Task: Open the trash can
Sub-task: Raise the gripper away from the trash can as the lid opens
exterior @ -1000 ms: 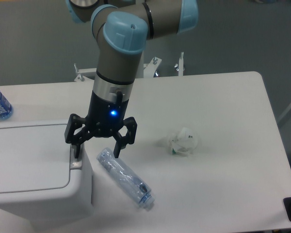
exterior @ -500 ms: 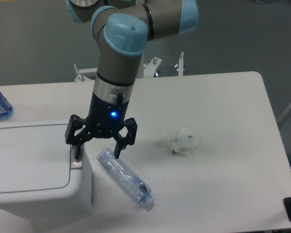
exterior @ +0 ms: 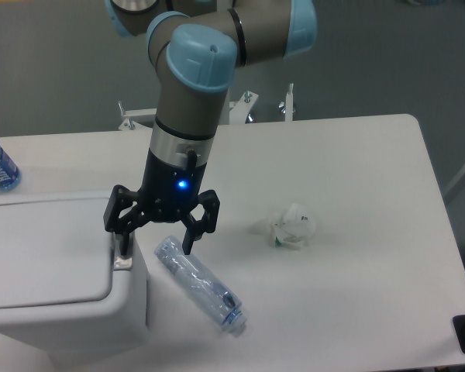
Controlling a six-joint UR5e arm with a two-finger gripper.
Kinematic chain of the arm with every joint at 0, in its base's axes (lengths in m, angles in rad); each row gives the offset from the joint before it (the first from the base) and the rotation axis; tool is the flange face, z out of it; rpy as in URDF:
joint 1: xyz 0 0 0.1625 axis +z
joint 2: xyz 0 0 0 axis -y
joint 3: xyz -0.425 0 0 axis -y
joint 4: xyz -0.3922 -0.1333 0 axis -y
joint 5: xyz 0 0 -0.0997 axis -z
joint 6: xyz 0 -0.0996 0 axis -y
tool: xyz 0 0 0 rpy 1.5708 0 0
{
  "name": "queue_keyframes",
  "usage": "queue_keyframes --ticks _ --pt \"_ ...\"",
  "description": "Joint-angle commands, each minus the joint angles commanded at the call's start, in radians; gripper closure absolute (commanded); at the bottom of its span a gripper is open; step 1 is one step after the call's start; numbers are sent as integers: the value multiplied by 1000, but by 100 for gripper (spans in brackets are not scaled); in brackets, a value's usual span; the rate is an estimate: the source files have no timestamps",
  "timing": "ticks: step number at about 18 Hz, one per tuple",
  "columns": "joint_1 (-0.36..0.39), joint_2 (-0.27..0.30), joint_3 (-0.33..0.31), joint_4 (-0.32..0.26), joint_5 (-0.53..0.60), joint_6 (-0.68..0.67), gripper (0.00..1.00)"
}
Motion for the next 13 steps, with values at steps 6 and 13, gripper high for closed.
queue_keyframes --ticks 6,13 --pt "2 3 32 3 0 5 0" --pt "94 51 94 2 142 202 0"
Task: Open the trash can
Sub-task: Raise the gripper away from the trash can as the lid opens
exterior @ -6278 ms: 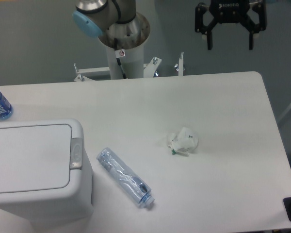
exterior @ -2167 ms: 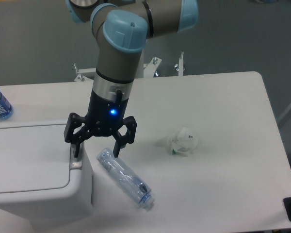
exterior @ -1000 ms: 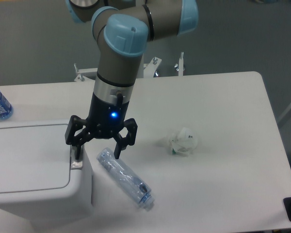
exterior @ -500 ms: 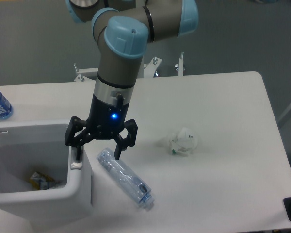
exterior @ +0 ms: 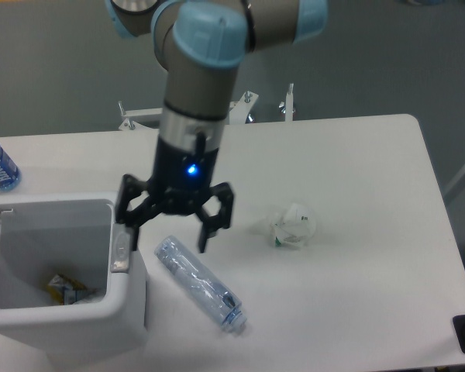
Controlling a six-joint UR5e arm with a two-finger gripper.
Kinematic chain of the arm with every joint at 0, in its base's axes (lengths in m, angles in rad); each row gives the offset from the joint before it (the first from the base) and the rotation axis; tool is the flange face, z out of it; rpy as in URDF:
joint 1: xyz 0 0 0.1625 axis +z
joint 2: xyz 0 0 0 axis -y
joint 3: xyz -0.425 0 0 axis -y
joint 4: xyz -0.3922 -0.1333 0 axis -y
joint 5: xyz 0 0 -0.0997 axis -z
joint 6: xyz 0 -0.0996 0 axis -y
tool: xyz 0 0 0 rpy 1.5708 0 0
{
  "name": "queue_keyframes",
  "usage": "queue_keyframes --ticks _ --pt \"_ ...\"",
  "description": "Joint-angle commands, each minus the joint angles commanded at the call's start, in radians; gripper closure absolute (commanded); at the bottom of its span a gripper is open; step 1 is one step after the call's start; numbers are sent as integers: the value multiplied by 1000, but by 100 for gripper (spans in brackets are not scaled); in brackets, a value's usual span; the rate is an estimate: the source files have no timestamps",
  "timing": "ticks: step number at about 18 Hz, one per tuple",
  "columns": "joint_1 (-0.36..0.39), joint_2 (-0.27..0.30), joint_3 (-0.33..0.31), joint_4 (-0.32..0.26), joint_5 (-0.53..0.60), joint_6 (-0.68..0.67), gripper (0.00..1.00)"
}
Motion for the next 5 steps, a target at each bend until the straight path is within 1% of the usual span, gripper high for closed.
queue_keyframes --ticks 2,5 --pt "37 11 -6 -8 57 64 0" --pt "54 18 -32 -21 97 216 0"
